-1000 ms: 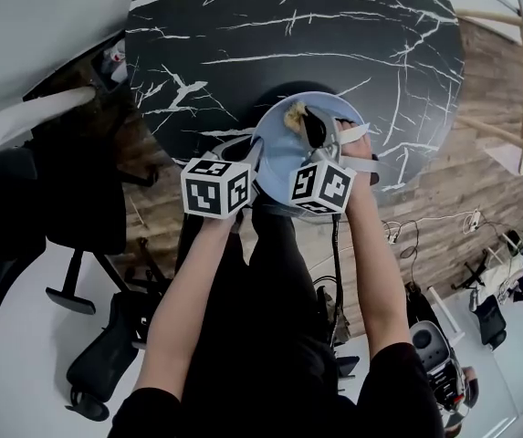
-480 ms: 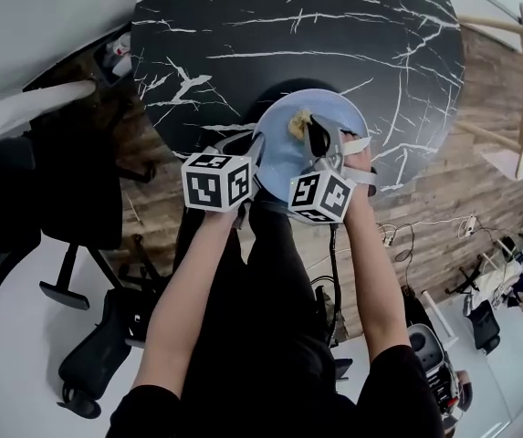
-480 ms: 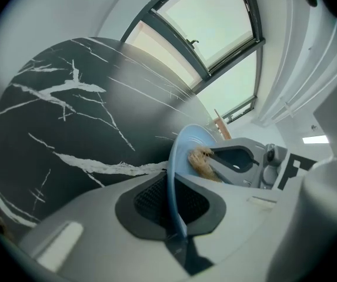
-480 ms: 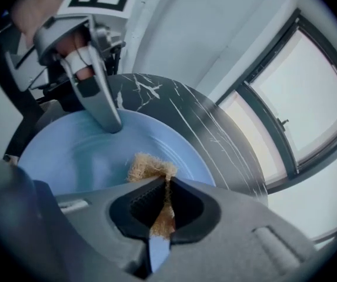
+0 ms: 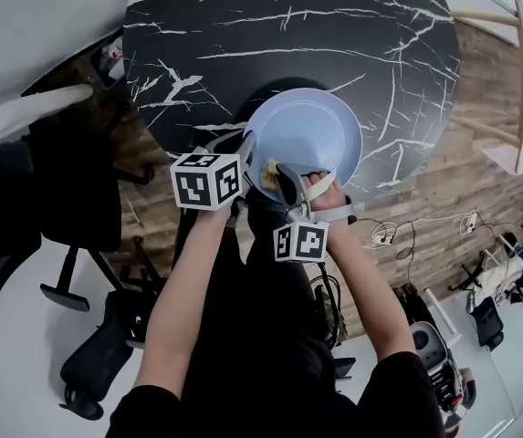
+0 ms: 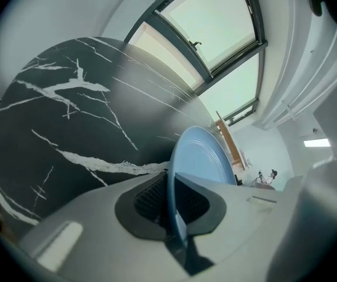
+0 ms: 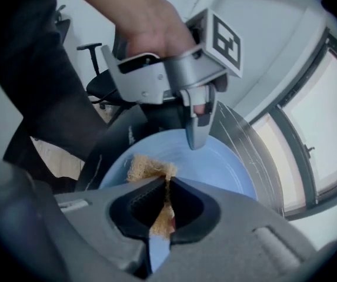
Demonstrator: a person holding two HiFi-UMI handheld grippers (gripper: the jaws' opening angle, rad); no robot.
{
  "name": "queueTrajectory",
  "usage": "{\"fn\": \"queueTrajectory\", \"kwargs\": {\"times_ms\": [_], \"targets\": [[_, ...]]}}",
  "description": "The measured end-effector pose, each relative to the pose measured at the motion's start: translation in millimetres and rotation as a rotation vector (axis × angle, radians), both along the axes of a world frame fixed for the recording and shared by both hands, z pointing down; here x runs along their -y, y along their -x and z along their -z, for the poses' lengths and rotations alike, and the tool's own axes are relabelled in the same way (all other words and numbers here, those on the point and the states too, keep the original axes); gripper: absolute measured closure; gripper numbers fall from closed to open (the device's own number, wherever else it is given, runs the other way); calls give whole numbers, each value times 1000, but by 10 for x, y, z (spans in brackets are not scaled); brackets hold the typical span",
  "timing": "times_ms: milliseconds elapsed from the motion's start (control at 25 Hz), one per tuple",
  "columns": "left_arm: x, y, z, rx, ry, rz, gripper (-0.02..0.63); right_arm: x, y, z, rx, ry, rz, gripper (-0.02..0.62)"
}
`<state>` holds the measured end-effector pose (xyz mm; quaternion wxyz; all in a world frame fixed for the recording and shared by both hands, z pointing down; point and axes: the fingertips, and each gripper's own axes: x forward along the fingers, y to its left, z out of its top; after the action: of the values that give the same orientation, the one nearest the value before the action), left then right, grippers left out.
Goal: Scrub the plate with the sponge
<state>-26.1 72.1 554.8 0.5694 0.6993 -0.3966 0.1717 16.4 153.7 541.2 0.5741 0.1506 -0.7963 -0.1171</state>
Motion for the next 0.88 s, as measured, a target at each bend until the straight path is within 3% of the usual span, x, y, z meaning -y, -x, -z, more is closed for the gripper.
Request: {"fn": "queueTrajectory", "kwargs": {"times_ms": [120, 320, 560, 880], "targets": [[-7, -8, 6, 11, -9, -18, 587, -233, -67, -9, -2, 32, 63, 575], [-20, -18, 21, 35, -23, -72, 589, -155, -229, -16, 21, 36, 53, 575], [-29, -42, 24, 59, -28, -136, 586, 300, -305, -30, 27, -14, -14, 575], [-32, -35, 21, 58, -28, -141, 584, 964, -343, -59, 29, -103, -64, 575]]}}
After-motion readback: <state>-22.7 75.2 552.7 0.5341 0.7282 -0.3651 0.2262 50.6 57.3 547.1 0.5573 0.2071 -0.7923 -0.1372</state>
